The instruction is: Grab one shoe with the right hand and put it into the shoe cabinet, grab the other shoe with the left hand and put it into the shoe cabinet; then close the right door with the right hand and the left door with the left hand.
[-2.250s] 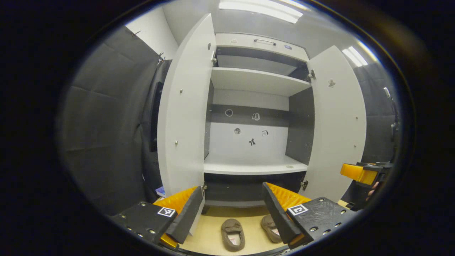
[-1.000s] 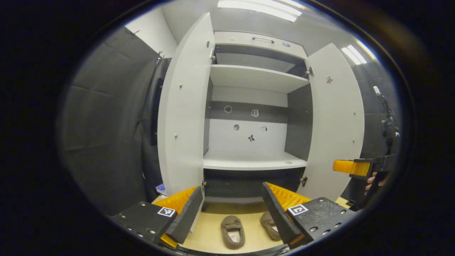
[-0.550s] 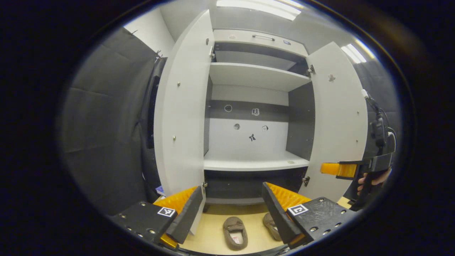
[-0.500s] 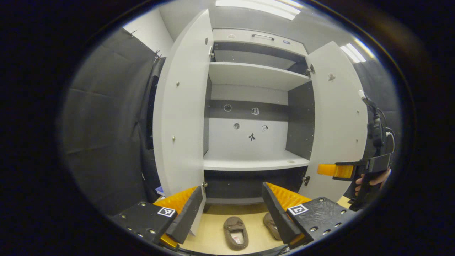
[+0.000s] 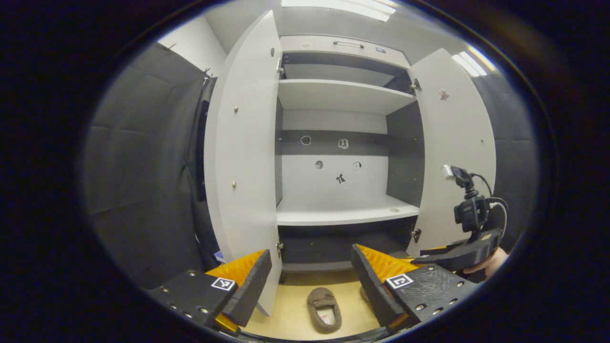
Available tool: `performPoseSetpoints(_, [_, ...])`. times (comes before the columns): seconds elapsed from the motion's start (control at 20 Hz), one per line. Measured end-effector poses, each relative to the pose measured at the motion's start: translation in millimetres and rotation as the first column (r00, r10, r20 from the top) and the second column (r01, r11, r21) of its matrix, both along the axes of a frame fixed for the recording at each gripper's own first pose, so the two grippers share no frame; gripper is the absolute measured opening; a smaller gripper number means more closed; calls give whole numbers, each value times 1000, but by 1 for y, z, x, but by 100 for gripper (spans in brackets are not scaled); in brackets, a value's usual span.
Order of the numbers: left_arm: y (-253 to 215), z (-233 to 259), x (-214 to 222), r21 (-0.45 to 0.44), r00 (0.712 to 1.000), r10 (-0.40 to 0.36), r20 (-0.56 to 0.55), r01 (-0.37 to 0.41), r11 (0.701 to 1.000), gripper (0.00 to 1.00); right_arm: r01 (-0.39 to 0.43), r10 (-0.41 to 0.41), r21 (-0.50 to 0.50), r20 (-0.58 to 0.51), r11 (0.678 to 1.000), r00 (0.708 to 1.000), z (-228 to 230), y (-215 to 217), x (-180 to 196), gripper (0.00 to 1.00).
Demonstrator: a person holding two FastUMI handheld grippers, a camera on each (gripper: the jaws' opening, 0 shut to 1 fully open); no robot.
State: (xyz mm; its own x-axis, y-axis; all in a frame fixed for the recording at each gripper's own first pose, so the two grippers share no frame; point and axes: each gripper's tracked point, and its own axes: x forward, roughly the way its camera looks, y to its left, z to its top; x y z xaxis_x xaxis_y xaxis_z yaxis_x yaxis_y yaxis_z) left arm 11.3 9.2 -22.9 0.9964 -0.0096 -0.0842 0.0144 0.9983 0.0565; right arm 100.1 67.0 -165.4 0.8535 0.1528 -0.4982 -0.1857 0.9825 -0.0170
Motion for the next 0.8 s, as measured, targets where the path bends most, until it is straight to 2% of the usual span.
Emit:
performPoseSetpoints(0.15, [5, -10, 1, -16, 1000, 4, -25, -4, 1000, 98, -29, 32, 30, -108, 999, 994, -41, 15, -3, 97])
performPoseSetpoints(0.4, [13, -21, 0, -6, 999, 22, -47, -23, 1000, 100, -80, 74, -27, -174, 996, 982, -88, 24, -7, 97])
performPoseSetpoints(0.55, [15, -28, -2, 3, 998, 31, -57, -31, 1000, 98, -102, 90, -43, -215, 994, 973, -112, 25, -9, 96])
performPoseSetpoints(0.8, [18, -40, -8, -9, 995, 49, -83, -50, 999, 98, -107, 96, -24, -298, 994, 950, -154, 26, -10, 96])
